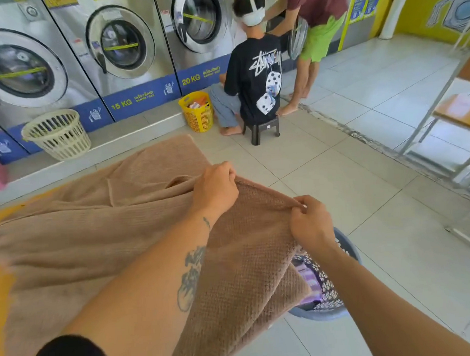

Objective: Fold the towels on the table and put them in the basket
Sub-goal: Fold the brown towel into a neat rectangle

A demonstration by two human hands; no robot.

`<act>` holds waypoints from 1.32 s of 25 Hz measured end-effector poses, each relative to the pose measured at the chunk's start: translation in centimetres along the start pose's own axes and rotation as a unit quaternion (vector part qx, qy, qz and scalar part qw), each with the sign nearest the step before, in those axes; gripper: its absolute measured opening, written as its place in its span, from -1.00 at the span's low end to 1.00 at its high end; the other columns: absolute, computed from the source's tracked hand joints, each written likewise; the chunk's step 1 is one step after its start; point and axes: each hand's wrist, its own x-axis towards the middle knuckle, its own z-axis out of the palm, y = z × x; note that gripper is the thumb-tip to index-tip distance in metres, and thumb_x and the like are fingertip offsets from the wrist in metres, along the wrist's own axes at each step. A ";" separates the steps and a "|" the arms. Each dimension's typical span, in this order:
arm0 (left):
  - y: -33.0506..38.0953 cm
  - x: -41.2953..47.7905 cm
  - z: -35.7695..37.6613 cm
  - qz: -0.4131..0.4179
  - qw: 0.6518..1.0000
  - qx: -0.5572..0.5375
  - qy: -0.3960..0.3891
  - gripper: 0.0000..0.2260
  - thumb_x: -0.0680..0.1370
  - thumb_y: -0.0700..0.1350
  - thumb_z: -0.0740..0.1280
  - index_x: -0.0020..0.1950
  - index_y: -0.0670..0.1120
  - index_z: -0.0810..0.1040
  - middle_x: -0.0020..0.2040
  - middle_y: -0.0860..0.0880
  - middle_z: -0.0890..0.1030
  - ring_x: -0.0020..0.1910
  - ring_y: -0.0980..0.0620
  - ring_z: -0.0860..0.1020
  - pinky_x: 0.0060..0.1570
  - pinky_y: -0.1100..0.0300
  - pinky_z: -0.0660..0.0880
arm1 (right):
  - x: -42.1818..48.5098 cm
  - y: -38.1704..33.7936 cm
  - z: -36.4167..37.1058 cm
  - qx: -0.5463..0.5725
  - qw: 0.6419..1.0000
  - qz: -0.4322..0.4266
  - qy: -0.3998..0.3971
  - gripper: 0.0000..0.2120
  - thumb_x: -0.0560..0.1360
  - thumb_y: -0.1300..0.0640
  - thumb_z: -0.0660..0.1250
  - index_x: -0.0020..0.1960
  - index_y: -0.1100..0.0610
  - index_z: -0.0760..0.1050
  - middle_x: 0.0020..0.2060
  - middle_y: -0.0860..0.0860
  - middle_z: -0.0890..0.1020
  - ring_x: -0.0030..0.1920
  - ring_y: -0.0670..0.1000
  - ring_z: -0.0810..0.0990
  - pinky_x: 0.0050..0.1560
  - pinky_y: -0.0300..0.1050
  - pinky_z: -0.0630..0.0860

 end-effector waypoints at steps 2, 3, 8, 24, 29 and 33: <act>1.8 0.9 1.3 0.021 1.000 -0.019 0.006 -0.88 0.61 -0.13 0.21 -0.03 -0.05 0.53 -0.08 -0.01 0.57 -0.09 -0.05 0.51 -0.17 0.08 0.37 | 0.8 1.5 -1.2 0.001 0.999 0.005 0.046 -0.75 0.56 0.23 0.12 0.10 0.06 0.53 -0.22 -0.08 0.58 -0.28 -0.13 0.53 -0.40 -0.25 0.36; 2.5 1.0 2.0 0.026 0.999 -0.034 -0.019 -0.88 0.62 -0.14 0.21 0.02 -0.05 0.54 -0.04 -0.01 0.59 -0.08 -0.02 0.52 -0.17 0.10 0.40 | 1.1 2.5 -1.7 -0.005 0.998 0.017 0.059 -0.75 0.55 0.22 0.12 0.12 0.06 0.52 -0.21 -0.06 0.59 -0.27 -0.09 0.56 -0.38 -0.20 0.39; 2.6 -1.5 5.7 -0.043 0.955 -0.053 -0.288 -0.61 0.61 -0.24 0.19 0.43 -0.03 0.40 0.24 0.00 0.55 0.13 0.00 0.53 0.06 0.14 0.49 | 2.2 8.9 -3.0 -0.164 0.954 0.152 -0.201 -0.72 0.54 0.19 0.26 0.23 0.21 0.47 -0.10 0.09 0.60 -0.32 -0.05 0.48 -0.39 -0.26 0.36; -9.5 0.8 -2.0 -0.170 0.971 -0.077 -0.152 -0.78 0.63 -0.17 0.19 0.15 0.06 0.57 0.07 0.05 0.58 -0.01 0.08 0.55 -0.06 0.14 0.48 | 6.8 -3.2 7.8 -0.202 0.923 -0.087 -0.315 -0.60 0.52 0.24 0.19 0.33 0.03 0.44 0.09 0.04 0.56 0.05 0.09 0.55 -0.05 -0.19 0.39; -21.4 4.5 -3.9 -0.245 0.964 -0.041 -0.091 -0.74 0.58 -0.20 0.21 0.20 0.05 0.53 0.11 0.02 0.55 -0.03 0.04 0.53 -0.07 0.09 0.50 | 9.4 -10.1 17.3 -0.204 0.902 -0.171 -0.341 -0.52 0.46 0.28 0.18 0.33 -0.06 0.44 0.13 -0.08 0.52 0.08 0.02 0.55 0.03 -0.17 0.51; -28.6 5.2 -3.0 -0.293 0.950 0.000 -0.109 -0.55 0.58 -0.11 0.26 0.45 0.16 0.36 0.49 -0.06 0.31 0.39 -0.13 0.38 0.27 -0.06 0.47 | 11.5 -13.5 24.4 -0.305 0.867 -0.221 -0.327 -0.48 0.40 0.22 0.14 0.32 -0.09 0.42 0.20 0.02 0.52 0.23 0.16 0.50 0.17 0.17 0.55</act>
